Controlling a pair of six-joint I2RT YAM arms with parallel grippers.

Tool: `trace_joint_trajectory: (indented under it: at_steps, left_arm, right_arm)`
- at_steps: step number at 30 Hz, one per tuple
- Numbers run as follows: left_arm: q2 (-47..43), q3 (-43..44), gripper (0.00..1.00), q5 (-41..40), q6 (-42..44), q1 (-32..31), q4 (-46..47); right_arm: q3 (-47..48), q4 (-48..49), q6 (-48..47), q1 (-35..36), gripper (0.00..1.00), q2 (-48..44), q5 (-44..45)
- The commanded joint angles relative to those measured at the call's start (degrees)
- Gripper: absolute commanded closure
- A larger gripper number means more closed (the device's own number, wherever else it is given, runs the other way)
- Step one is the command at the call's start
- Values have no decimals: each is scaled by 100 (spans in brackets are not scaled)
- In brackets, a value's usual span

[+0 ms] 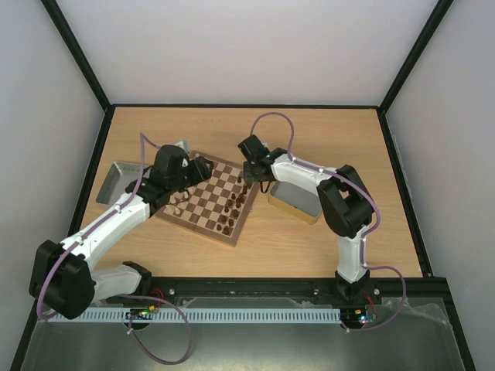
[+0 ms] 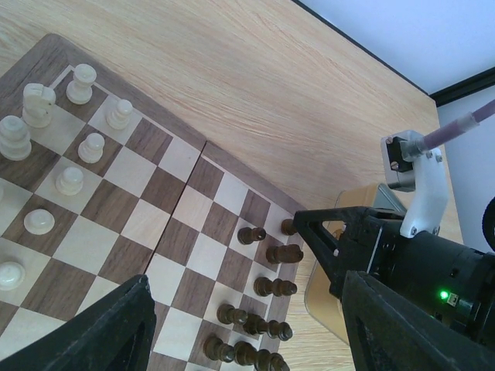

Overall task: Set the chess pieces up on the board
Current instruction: Place the chess piece on the chessboard, then pick up the chess piece from the storage box.

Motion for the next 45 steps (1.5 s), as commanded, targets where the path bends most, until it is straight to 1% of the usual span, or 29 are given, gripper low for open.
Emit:
trace_joint_trajectory:
  at_steps: [1,14,16,20,24,29,33,36,39,42,45]
  left_arm:
    - [-45,-83,32,52,55,45,-27]
    - [-22,-87,32,113,37,53,-18]
    - [-20,-87,32,127,46,53,-35]
    - [-20,-89,32,144,43,53,-33]
    - [-21,-84,32,166,33,53,-14]
    - [-40,-66,31,176,35,53,-26]
    - [-91,-65,31,166,52,53,-60]
    - [-139,-78,31,166,61,53,-76]
    - [-175,-92,31,162,69,53,-71]
    - [-170,-83,31,180,80,53,-55]
    - [-135,-76,30,201,76,53,-37]
  right_arm:
    - [193,-32,-49,20,93,142,114]
    - [344,2,23,19,90,342,99]
    - [409,-87,14,20,87,366,162]
    - [426,-147,4,17,77,288,139]
    - [499,-200,61,18,71,95,149]
    - [509,-265,328,20,66,-304,493]
    - [56,-181,934,-90,66,-844,1140]
    - [-601,-13,1464,-395,69,-1362,1307]
    - [-1326,238,1866,-827,72,-1848,1276]
    - [-1825,469,1857,-1131,73,-2053,1108]
    - [-1918,539,1655,-1293,72,-1885,904]
